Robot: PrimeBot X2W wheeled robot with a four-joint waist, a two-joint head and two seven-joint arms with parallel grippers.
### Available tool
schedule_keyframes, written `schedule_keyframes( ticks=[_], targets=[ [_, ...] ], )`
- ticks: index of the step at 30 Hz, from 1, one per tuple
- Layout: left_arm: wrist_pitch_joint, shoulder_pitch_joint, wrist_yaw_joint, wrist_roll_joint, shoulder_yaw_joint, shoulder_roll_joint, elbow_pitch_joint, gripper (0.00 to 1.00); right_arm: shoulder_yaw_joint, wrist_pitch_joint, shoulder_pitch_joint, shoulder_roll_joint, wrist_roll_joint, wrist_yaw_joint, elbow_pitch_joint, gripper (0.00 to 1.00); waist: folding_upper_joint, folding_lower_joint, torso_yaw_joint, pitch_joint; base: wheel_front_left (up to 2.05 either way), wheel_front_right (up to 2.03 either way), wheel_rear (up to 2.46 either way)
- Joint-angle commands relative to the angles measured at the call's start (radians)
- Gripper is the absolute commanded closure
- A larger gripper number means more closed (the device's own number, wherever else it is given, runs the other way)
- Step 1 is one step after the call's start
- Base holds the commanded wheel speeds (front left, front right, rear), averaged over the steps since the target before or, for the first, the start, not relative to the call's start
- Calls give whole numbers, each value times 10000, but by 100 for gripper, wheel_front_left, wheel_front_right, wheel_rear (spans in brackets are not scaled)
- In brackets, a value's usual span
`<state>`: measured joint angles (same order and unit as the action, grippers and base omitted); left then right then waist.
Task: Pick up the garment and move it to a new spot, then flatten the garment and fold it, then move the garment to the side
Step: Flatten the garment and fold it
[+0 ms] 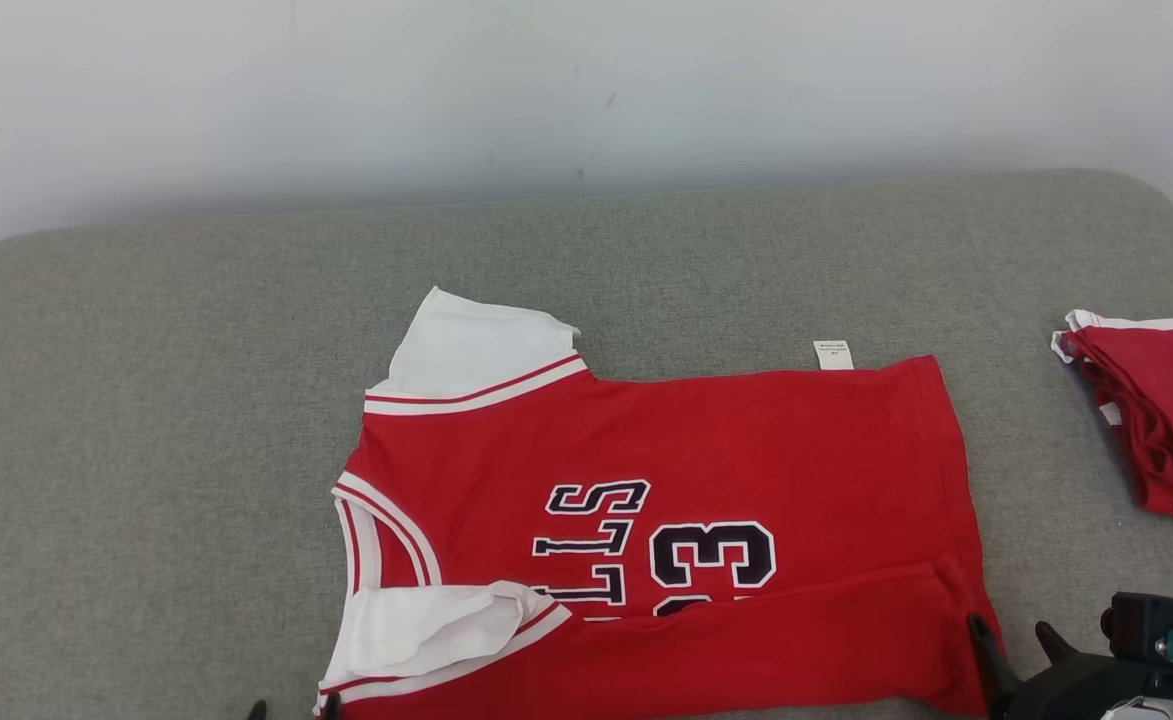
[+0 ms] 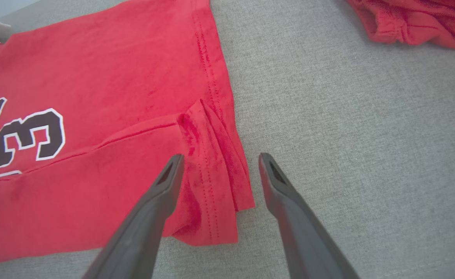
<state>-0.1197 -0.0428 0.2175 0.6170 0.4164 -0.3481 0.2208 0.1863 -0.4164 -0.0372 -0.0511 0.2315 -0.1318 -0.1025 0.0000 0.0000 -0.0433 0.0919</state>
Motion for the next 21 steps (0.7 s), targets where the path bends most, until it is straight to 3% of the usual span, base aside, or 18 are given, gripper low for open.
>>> schedule_keyframes(
  ticks=[1, 10, 21],
  targets=[
    [-115, -97, 55, 123, -135, -89, -121, 0, 51, 24, 140, 6, -79, 30, 103, 0, 0, 0, -1, -3, 0, 0, 0],
    [195, 896, -73, -46, -383, -714, -631, 0, -40, -463, 1006, -336, -279, 30, 607, 0, 0, 0, -116, 270, 0, 0, 0],
    [1927, 3962, -820, 300, -428, -1138, -556, 0, -1165, -1987, 4120, -1322, 444, 30, -314, 0, 0, 0, -617, 1637, 0, 0, 0]
  ],
)
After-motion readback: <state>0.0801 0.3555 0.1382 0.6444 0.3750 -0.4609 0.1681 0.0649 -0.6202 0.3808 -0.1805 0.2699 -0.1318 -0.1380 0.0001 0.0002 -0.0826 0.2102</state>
